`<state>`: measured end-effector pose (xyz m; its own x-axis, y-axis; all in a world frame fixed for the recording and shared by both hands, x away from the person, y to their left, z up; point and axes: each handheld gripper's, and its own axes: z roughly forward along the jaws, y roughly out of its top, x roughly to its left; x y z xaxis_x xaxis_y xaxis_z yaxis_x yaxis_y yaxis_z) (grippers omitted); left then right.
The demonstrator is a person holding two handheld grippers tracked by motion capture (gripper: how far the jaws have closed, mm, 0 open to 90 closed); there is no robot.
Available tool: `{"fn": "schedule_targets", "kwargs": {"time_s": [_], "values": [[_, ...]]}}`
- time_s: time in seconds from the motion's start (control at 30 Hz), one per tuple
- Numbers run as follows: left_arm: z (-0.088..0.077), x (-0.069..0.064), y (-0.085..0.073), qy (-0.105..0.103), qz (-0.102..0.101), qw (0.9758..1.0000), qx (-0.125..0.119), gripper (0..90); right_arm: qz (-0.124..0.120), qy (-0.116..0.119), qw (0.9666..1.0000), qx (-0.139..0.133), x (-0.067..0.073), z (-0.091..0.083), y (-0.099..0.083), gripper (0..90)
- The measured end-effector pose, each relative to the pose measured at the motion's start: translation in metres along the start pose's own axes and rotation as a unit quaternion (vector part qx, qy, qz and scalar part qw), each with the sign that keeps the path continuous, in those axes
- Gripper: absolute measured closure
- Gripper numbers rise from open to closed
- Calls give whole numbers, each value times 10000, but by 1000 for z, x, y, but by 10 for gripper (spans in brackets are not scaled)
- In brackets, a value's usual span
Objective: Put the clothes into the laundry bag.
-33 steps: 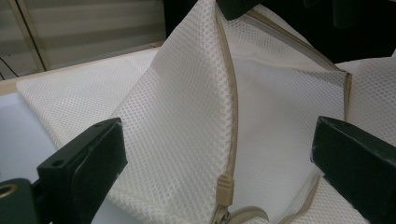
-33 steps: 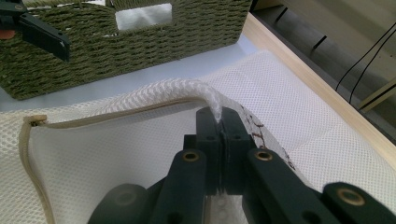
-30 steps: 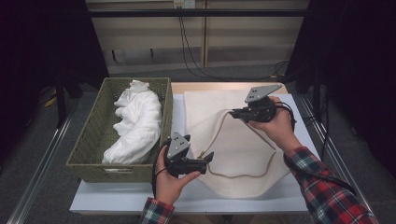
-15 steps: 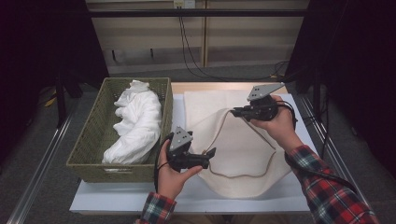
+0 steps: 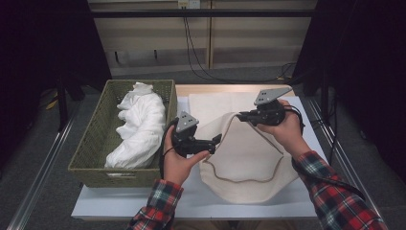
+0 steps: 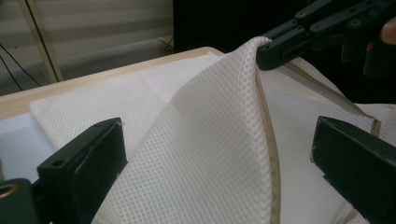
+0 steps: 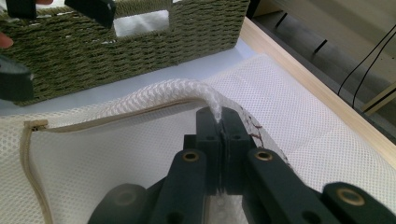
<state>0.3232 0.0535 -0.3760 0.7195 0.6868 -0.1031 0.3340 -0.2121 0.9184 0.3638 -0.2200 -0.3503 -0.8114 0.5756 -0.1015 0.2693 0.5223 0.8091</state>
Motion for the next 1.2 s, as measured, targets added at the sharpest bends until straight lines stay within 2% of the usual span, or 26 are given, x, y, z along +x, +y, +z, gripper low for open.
{"fn": "schedule_targets", "kwargs": {"time_s": [0.07, 0.1, 0.27, 0.37, 0.5, 0.57, 0.7, 0.83, 0.93, 1.0, 1.07, 1.13, 1.2], "values": [[2, 4, 5, 45, -23, 10000, 50, 31, -6, 5, 10000, -5, 0, 0, 0, 886], [1, 6, 7, 88, 50, 9999, 56, 31, -30, 9, 10000, 2, 0, -1, 0, 886], [1, 17, 19, 183, -7, 9998, 58, 31, -27, -15, 10000, -3, -1, -2, 1, 886], [-1, 25, 26, 311, 42, 9993, 204, 31, -26, -4, 10000, -8, -1, -2, 0, 886], [-4, 39, 32, 438, -51, 9986, 307, 31, -4, 2, 10000, -13, -1, -2, -1, 886], [-5, 45, 33, 524, -12, 9980, 367, 31, -10, -1, 10000, -16, -1, -2, -2, 886], [-9, 59, 31, 664, -142, 9968, 416, 31, 26, -3, 10000, -19, -1, -2, -3, 886], [-14, 71, 30, 810, -181, 9952, 528, 31, 20, -9, 10000, -3, -2, -2, -4, 886], [-20, 77, 32, 814, -223, 9951, 523, 31, -11, -14, 10000, 19, -3, -2, -4, 886], [-23, 81, 34, 916, -112, 9938, 619, 31, -10, -20, 10000, 25, -3, -2, -4, 886], [-26, 86, 33, 944, -196, 9934, 617, 31, -4, -19, 10000, 26, -2, -1, -4, 886], [-29, 90, 33, 1004, -156, 9923, 702, 31, -17, -10, 10000, 32, -2, -1, -4, 886], [-31, 94, 31, 1057, -211, 9915, 728, 31, -4, -9, 10000, 41, -2, 0, -4, 886]]}}
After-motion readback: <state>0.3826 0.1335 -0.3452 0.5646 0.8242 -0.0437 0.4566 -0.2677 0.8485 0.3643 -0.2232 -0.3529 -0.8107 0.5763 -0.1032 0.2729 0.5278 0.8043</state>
